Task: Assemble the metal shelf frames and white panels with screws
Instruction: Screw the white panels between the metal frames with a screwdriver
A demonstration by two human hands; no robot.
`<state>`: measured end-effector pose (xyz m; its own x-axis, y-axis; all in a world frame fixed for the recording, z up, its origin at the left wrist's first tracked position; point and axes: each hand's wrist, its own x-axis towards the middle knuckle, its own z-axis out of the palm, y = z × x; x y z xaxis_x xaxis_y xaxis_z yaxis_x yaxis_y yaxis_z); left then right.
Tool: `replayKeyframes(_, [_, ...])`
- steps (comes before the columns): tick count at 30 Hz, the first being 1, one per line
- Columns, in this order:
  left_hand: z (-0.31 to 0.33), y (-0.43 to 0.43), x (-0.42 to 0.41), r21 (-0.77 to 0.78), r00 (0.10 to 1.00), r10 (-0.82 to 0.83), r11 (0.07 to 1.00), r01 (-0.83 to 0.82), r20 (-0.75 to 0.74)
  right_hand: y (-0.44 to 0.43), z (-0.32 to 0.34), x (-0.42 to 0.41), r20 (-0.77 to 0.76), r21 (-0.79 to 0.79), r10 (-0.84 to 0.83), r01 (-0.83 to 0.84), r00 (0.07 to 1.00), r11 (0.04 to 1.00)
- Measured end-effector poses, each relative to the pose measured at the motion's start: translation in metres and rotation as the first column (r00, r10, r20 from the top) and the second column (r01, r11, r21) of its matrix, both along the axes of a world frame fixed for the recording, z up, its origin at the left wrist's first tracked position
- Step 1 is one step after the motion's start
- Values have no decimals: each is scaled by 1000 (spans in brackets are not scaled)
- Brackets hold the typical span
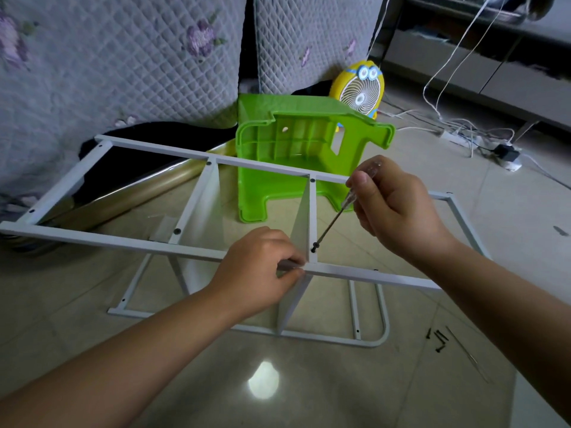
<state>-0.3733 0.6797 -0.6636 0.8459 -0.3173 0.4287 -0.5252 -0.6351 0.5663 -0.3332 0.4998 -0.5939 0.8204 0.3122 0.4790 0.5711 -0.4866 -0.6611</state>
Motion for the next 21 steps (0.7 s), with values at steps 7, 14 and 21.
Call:
replayKeyframes(7, [3,1,-1,7,1000,-22,1000,22,3,6,3,0,57,-62,14,-11,998,998])
replayKeyframes(14, [21,-13,9,-108,963,94,986,-125,-251,-14,1,3,41,59,-65,62,997,996])
replayKeyframes(21, [24,-26,21,4,960,11,1000,-11,-280,-22,-10,0,27,64,-131,129,991,990])
